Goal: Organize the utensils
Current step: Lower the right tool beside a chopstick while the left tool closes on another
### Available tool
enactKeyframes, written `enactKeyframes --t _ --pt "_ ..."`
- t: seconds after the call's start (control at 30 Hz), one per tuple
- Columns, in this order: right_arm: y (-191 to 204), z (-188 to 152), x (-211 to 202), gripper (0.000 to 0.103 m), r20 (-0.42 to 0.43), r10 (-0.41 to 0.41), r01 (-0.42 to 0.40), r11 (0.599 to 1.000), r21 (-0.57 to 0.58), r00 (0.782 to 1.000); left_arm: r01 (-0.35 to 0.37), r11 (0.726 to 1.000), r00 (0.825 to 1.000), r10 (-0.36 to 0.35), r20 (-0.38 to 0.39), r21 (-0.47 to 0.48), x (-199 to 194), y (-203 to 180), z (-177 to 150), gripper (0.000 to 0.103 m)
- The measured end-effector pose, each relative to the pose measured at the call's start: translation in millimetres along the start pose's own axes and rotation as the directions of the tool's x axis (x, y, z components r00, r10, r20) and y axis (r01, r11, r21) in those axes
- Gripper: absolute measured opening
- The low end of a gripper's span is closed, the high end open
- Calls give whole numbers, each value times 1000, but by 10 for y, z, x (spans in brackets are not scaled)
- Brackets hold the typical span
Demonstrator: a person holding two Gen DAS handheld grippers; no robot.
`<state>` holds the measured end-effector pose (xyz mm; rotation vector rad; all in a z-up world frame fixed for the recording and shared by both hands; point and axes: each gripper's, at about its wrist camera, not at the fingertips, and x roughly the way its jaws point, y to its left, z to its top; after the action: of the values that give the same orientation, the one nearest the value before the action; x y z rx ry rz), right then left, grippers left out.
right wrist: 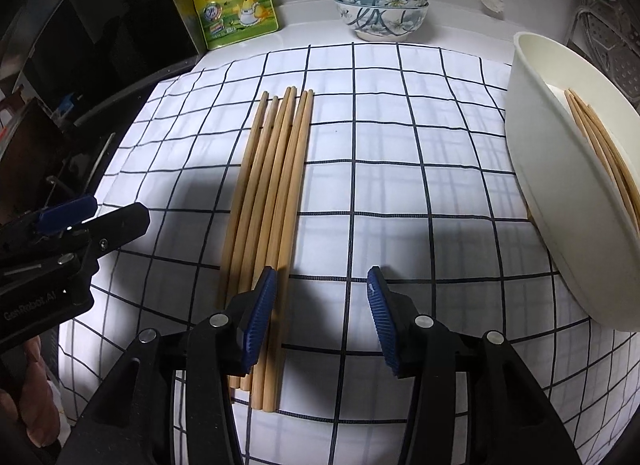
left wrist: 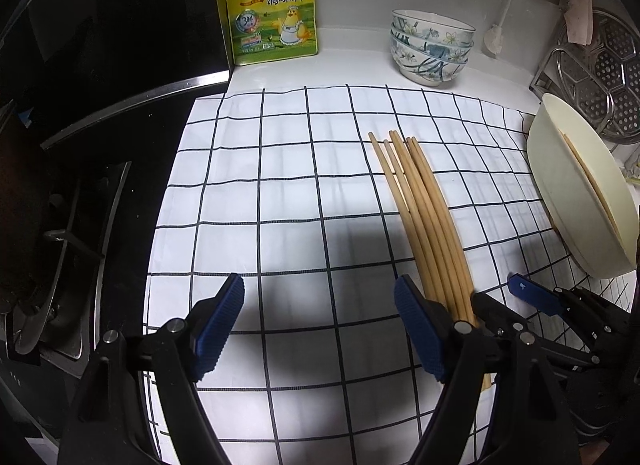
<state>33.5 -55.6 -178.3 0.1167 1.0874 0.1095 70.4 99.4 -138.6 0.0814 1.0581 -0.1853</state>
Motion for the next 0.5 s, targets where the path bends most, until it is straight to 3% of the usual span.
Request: enactKeyframes --t 0.5 --pt "-5 -55 8 48 7 -58 58 996 -66 998 -4 1000 1000 4 -15 -4 49 -49 -17 76"
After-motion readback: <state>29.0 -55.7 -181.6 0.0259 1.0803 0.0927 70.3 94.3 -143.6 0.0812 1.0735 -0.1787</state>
